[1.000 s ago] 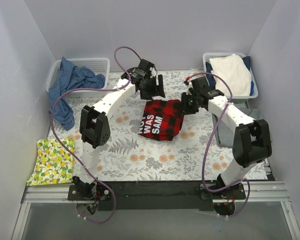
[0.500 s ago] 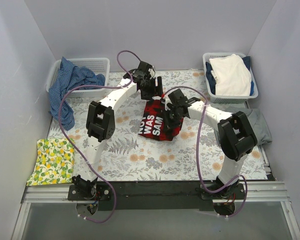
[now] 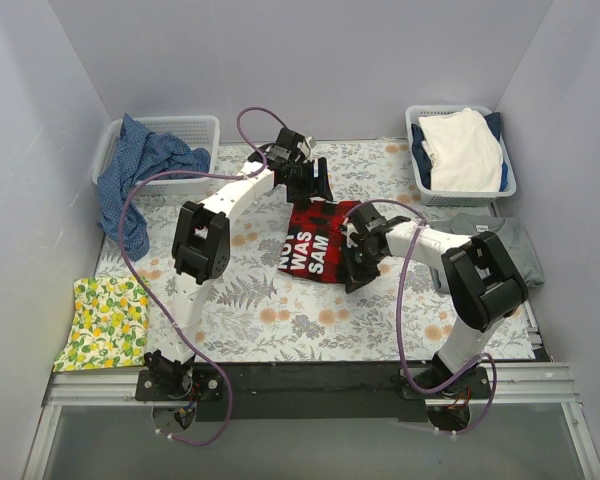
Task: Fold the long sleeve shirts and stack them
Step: Fold the shirt
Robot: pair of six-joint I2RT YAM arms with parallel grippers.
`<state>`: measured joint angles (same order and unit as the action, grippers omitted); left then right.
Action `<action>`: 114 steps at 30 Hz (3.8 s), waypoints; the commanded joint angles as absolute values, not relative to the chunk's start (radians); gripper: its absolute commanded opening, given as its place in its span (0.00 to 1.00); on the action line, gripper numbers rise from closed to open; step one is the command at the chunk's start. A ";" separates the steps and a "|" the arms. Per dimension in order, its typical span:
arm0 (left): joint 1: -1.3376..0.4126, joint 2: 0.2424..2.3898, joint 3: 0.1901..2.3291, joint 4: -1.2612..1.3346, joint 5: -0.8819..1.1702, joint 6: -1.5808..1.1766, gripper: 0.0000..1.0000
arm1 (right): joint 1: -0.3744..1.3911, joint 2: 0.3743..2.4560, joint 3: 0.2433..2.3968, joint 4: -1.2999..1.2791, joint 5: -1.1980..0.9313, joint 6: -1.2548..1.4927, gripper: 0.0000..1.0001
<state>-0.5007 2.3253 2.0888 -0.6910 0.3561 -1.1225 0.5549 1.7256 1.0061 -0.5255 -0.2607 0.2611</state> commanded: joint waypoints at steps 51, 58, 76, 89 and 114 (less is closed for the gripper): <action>-0.247 1.916 1.818 -0.673 0.202 -1.118 0.98 | 0.799 2.105 1.559 -0.738 -0.100 -0.120 0.68; -0.247 1.896 1.767 -0.653 0.262 -1.118 0.98 | 0.796 1.843 1.341 -0.631 -0.022 0.009 0.68; -0.549 1.833 1.517 -0.571 0.531 -0.888 0.98 | 0.582 1.355 1.045 -0.650 0.054 0.426 0.96; -0.663 2.039 1.652 -0.709 0.430 -0.902 0.97 | 0.357 1.210 0.917 -0.664 -0.069 0.457 0.92; -0.430 2.131 1.706 -0.706 0.207 -1.115 0.93 | 0.356 1.345 0.985 -0.583 -0.249 0.451 0.89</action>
